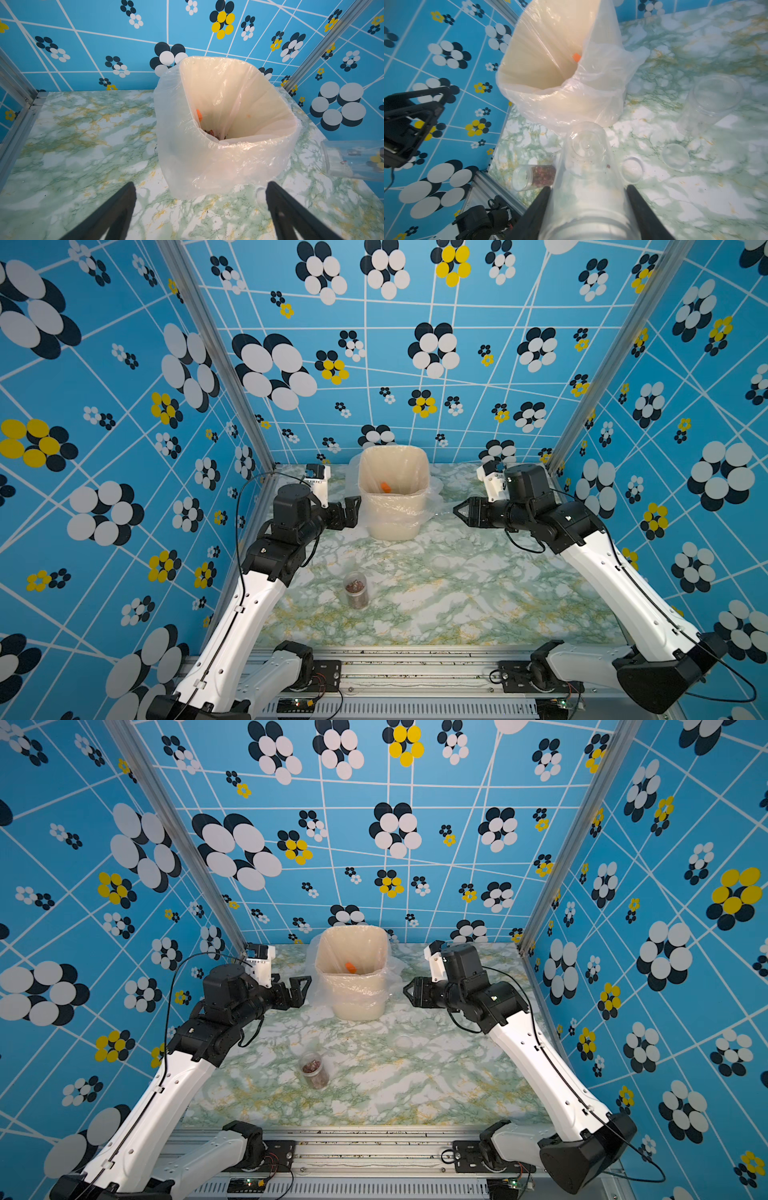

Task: Empty the moldy dried flower tea in the jars
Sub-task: Place the jar at the center of the board.

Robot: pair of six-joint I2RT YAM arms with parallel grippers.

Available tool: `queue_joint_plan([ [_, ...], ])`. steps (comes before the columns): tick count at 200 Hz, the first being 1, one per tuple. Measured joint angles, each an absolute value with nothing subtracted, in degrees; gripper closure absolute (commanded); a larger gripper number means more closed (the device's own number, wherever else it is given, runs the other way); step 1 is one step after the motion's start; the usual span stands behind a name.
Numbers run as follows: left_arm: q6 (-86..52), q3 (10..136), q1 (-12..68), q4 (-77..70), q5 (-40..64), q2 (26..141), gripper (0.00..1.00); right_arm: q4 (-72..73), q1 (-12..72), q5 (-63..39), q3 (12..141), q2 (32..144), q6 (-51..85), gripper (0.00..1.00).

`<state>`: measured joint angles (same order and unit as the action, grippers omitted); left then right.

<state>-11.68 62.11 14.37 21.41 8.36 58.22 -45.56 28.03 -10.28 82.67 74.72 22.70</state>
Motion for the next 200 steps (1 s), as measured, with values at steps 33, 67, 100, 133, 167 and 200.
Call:
queue_joint_plan([
  [33,-10.61,58.15,14.37,20.27,9.08,58.30,0.01,-49.10,28.03,-7.68,82.65,80.09,21.37,0.73],
  [67,-8.99,55.09,14.37,18.26,9.61,58.33,0.01,-50.24,28.03,-5.21,82.54,85.23,20.51,0.73],
  [100,-7.35,51.81,14.37,14.96,9.34,57.80,0.01,-50.43,28.03,-3.22,82.50,90.17,20.10,0.73],
  [133,-6.33,48.56,14.37,12.58,8.73,55.92,0.01,-50.41,28.03,-2.57,82.50,94.85,20.10,0.73],
  [167,-5.63,47.27,14.37,10.28,8.10,54.74,0.01,-50.57,28.03,-1.72,83.24,98.67,20.10,0.72],
  [200,-4.78,46.92,14.37,9.78,8.08,54.54,0.00,-50.61,28.05,-0.84,85.10,102.10,20.12,0.71],
])
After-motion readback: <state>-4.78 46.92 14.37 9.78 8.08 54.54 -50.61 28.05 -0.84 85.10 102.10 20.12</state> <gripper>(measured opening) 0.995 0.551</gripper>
